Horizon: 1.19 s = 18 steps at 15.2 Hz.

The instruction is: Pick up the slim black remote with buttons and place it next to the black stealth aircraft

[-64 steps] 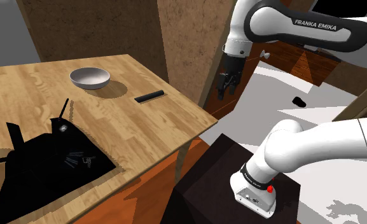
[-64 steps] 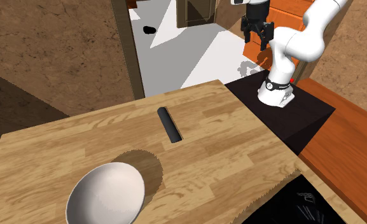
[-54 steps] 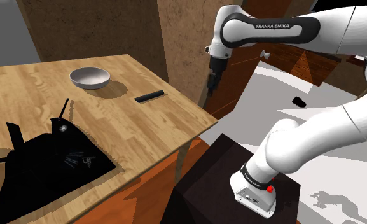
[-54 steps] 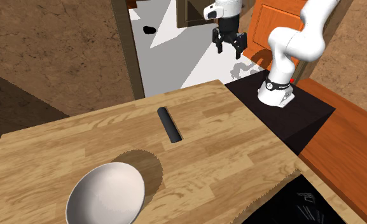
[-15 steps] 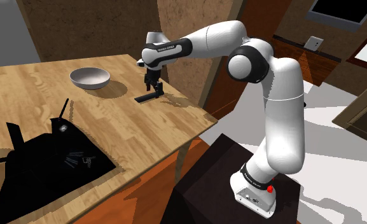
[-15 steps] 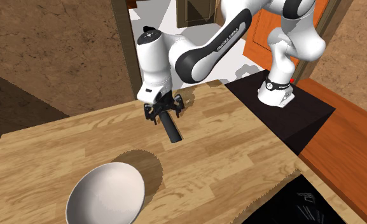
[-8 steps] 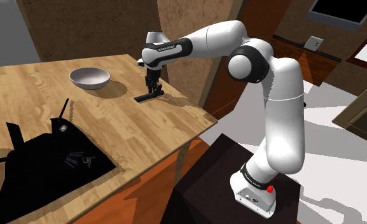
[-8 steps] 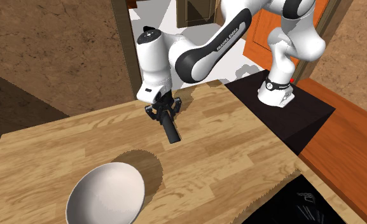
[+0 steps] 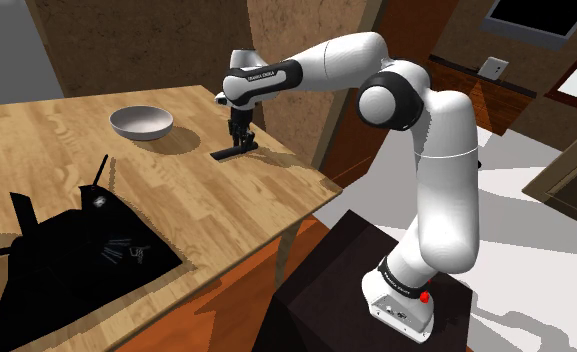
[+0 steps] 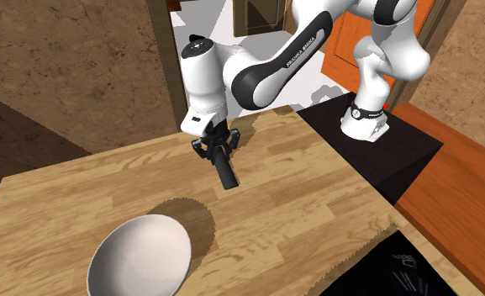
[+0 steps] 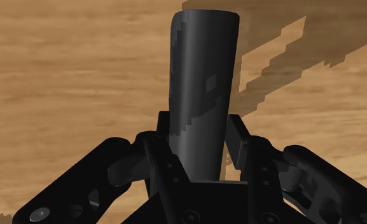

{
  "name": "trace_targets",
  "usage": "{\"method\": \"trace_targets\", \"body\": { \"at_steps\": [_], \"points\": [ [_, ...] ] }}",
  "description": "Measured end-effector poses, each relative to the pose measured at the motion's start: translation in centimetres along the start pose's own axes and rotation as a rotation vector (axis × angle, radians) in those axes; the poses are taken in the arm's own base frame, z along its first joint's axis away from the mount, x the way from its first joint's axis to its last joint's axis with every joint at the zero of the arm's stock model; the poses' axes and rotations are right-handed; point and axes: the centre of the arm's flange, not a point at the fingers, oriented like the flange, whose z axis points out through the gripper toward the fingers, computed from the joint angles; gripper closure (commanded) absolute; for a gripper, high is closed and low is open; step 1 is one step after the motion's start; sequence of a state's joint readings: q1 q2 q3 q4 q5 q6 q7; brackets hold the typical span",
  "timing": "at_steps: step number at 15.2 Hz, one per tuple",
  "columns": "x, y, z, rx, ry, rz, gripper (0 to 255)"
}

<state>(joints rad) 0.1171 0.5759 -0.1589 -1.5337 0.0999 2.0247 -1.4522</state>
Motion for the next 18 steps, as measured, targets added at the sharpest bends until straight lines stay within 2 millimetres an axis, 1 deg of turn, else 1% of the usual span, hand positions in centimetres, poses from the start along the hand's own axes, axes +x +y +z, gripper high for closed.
{"method": "trace_targets", "body": {
  "at_steps": [3,6,18],
  "points": [
    [0.0,-0.1,-0.9,0.004,-0.001,0.0,255],
    [0.1,-0.1,-2.3,0.005,-0.001,0.0,255],
    [-0.1,-0.8,-8.7,0.005,-0.001,0.0,255]
  ]
}}
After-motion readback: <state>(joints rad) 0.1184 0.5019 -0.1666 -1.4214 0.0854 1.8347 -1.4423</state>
